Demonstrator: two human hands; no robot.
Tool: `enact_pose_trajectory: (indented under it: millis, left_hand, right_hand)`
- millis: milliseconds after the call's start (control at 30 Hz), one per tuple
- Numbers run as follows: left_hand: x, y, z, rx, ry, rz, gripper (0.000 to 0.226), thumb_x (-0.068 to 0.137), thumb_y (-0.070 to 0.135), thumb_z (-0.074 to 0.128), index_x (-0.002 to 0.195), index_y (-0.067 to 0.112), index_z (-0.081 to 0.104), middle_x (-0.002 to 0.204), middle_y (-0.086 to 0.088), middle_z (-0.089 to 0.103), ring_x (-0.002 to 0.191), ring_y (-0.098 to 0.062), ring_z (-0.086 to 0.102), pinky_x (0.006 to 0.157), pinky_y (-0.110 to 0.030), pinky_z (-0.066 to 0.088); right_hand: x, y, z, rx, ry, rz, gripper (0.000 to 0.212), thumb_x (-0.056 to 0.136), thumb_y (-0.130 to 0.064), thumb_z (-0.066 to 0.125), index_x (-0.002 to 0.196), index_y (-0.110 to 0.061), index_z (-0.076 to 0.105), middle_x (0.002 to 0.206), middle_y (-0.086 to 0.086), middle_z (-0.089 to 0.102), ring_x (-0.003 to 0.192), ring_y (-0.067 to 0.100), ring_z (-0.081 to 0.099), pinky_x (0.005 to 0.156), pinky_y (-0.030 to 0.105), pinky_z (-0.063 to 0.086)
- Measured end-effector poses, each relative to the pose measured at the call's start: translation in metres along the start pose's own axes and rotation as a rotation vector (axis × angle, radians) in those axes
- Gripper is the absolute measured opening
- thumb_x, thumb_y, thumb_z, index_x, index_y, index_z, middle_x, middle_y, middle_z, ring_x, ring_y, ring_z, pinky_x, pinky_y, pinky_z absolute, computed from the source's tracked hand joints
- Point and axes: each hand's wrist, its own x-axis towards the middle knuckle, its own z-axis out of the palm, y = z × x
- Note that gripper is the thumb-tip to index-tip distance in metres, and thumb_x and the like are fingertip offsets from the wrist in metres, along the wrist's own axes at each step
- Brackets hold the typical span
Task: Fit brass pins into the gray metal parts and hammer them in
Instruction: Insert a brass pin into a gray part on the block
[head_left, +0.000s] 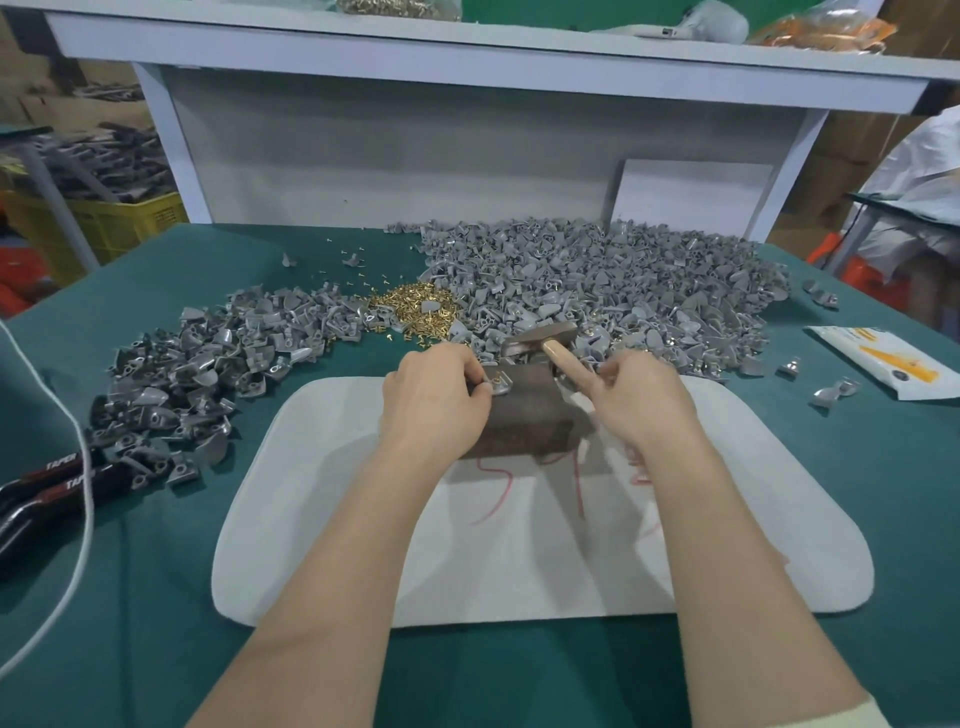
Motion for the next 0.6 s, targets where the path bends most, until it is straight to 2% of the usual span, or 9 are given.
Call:
enact_pose_trajectory:
  millis: [100, 167, 233, 267, 333, 367, 433, 533, 600]
  left_hand:
    - [0.000, 0.000, 0.000, 0.014, 0.013, -0.017, 0.013, 0.089, 0.021, 0.058, 0.076, 0.023, 0.056, 0.083, 0.005, 0.057, 0.096, -0.026, 0.055, 0.085, -0.037, 0.045]
    - [0.001, -0.002, 0.000, 0.017, 0.043, -0.044, 0.011, 0.088, 0.019, 0.057, 0.076, 0.018, 0.059, 0.081, 0.005, 0.059, 0.093, -0.027, 0.056, 0.083, -0.038, 0.046]
    - [0.002, -0.005, -0.001, 0.030, 0.072, -0.074, 0.011, 0.087, 0.019, 0.056, 0.079, 0.015, 0.062, 0.086, 0.000, 0.063, 0.092, -0.028, 0.057, 0.081, -0.039, 0.047]
    - [0.003, -0.006, -0.002, 0.034, 0.080, -0.086, 0.010, 0.087, 0.020, 0.056, 0.080, 0.015, 0.062, 0.089, -0.002, 0.064, 0.092, -0.028, 0.057, 0.081, -0.040, 0.048]
    - [0.004, -0.008, -0.002, 0.032, 0.079, -0.101, 0.009, 0.087, 0.021, 0.056, 0.081, 0.016, 0.061, 0.093, -0.003, 0.064, 0.093, -0.028, 0.056, 0.081, -0.040, 0.048]
    - [0.004, -0.008, -0.001, 0.029, 0.077, -0.106, 0.009, 0.087, 0.021, 0.056, 0.082, 0.016, 0.061, 0.094, -0.003, 0.064, 0.093, -0.029, 0.056, 0.082, -0.040, 0.048]
    - [0.004, -0.007, -0.001, 0.024, 0.081, -0.113, 0.007, 0.087, 0.022, 0.057, 0.082, 0.017, 0.060, 0.097, -0.003, 0.064, 0.096, -0.029, 0.055, 0.084, -0.040, 0.047]
    - [0.005, -0.008, -0.001, -0.002, 0.083, -0.133, 0.006, 0.087, 0.021, 0.059, 0.081, 0.019, 0.061, 0.101, -0.005, 0.063, 0.101, -0.030, 0.054, 0.087, -0.041, 0.045]
    - [0.006, -0.008, -0.001, -0.034, 0.085, -0.140, 0.008, 0.086, 0.021, 0.061, 0.079, 0.018, 0.061, 0.100, -0.005, 0.063, 0.101, -0.031, 0.054, 0.089, -0.043, 0.046]
  right_hand:
    - [0.001, 0.004, 0.004, -0.016, -0.189, 0.041, 0.026, 0.092, -0.034, 0.056, 0.092, -0.008, 0.058, 0.092, 0.013, 0.061, 0.083, 0.030, 0.056, 0.066, 0.032, 0.043]
    - [0.002, 0.003, 0.003, 0.060, -0.181, 0.023, 0.020, 0.090, -0.027, 0.058, 0.083, -0.008, 0.056, 0.088, 0.017, 0.063, 0.081, 0.031, 0.059, 0.067, 0.033, 0.046]
    - [0.000, 0.001, 0.002, 0.244, -0.144, -0.005, 0.015, 0.088, -0.018, 0.059, 0.079, -0.008, 0.053, 0.087, 0.018, 0.067, 0.075, 0.032, 0.068, 0.073, 0.042, 0.055]
    - [-0.002, 0.000, 0.000, 0.344, -0.122, -0.027, 0.011, 0.088, -0.015, 0.059, 0.081, -0.009, 0.052, 0.086, 0.015, 0.067, 0.067, 0.028, 0.070, 0.072, 0.045, 0.057]
    - [-0.006, -0.003, -0.006, 0.430, -0.066, -0.106, 0.007, 0.089, -0.017, 0.058, 0.095, -0.015, 0.054, 0.089, 0.006, 0.065, 0.056, 0.017, 0.068, 0.065, 0.041, 0.058]
    - [-0.008, -0.005, -0.010, 0.410, -0.031, -0.164, 0.018, 0.089, -0.020, 0.058, 0.107, -0.019, 0.056, 0.094, 0.003, 0.066, 0.061, 0.016, 0.067, 0.065, 0.038, 0.057]
    - [-0.011, -0.005, -0.019, 0.325, 0.044, -0.274, 0.037, 0.088, -0.024, 0.059, 0.124, -0.033, 0.055, 0.104, -0.002, 0.067, 0.084, 0.020, 0.065, 0.073, 0.036, 0.053]
    - [-0.019, -0.008, -0.030, 0.300, 0.073, -0.350, 0.042, 0.088, -0.026, 0.061, 0.126, -0.043, 0.055, 0.102, -0.010, 0.067, 0.099, 0.019, 0.061, 0.077, 0.029, 0.047]
    - [-0.025, -0.011, -0.031, 0.273, 0.071, -0.397, 0.042, 0.088, -0.026, 0.060, 0.125, -0.044, 0.055, 0.108, -0.010, 0.068, 0.103, 0.018, 0.061, 0.086, 0.035, 0.049]
